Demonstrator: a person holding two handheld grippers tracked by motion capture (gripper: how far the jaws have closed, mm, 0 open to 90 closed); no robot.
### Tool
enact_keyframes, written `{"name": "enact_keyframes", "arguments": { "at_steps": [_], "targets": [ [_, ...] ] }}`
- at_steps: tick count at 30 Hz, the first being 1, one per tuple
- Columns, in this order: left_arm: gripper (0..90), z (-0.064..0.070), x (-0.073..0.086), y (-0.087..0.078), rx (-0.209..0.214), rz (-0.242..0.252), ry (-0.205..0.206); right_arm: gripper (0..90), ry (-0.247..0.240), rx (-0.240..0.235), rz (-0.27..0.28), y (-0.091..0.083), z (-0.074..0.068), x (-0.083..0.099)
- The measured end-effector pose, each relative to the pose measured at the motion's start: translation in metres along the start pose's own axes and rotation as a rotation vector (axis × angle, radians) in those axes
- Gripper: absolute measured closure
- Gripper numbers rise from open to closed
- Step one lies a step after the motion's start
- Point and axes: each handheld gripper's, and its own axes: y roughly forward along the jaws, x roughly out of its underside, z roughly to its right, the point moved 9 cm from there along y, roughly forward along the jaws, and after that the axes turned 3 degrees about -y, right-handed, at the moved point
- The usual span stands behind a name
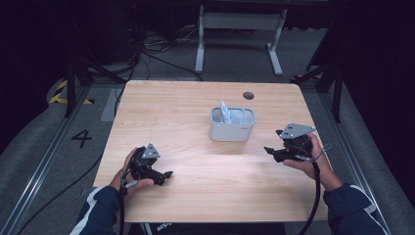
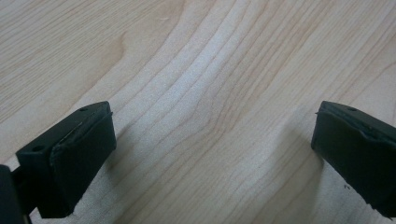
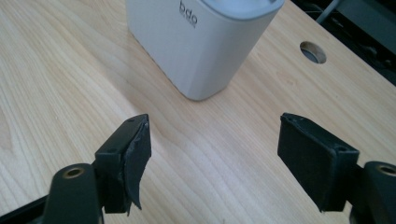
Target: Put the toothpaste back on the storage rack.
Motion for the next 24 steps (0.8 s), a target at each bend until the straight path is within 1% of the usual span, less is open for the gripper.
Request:
{"name": "enact_keyframes", "arguments": {
  "at_steps": [1,4,5,8,9,10,13,14,16,18,22,23,24],
  "targets": [
    [0.2,0.0,0.0,0.0,0.001,-0.004,0.0,26.5,0.002,0.0,-0.011,0.0,-0.001,0.005],
    [0.2,0.0,0.0,0.0,0.0,-0.002,0.001,26.5,-0.005,0.005,-0.014,0.0,-0.002,0.009],
    [0.2,0.0,0.0,0.0,0.0,-0.004,0.002,26.3,0.005,0.005,-0.016,0.0,-0.002,0.012],
    [0.2,0.0,0.0,0.0,0.0,-0.004,0.001,26.2,0.009,0.009,-0.019,-0.001,-0.004,0.021],
    [0.2,0.0,0.0,0.0,0.0,-0.002,0.001,25.9,0.017,0.005,-0.02,-0.001,-0.005,0.025],
    [0.2,0.0,0.0,0.0,0.0,-0.002,0.001,25.9,0.017,0.005,-0.02,-0.001,-0.005,0.025],
    [0.2,0.0,0.0,0.0,0.0,-0.005,0.002,25.4,0.023,0.009,-0.019,-0.001,-0.006,0.034],
    [0.2,0.0,0.0,0.0,0.0,-0.001,0.001,25.5,0.036,0.002,-0.016,-0.002,-0.007,0.038],
    [0.2,0.0,0.0,0.0,0.001,-0.005,0.001,24.6,0.051,0.012,-0.011,-0.002,-0.006,0.045],
    [0.2,0.0,0.0,0.0,0.0,-0.004,0.001,24.6,0.076,0.001,-0.013,-0.002,-0.007,0.055],
    [0.2,0.0,0.0,0.0,0.0,-0.001,0.0,24.1,0.1,-0.002,-0.011,-0.003,-0.007,0.067],
    [0.2,0.0,0.0,0.0,0.002,-0.003,0.001,24.1,0.122,0.0,-0.01,-0.004,-0.007,0.071],
    [0.2,0.0,0.0,0.0,0.002,0.0,0.0,24.0,0.132,-0.005,-0.012,-0.004,-0.007,0.074]
  ]
}}
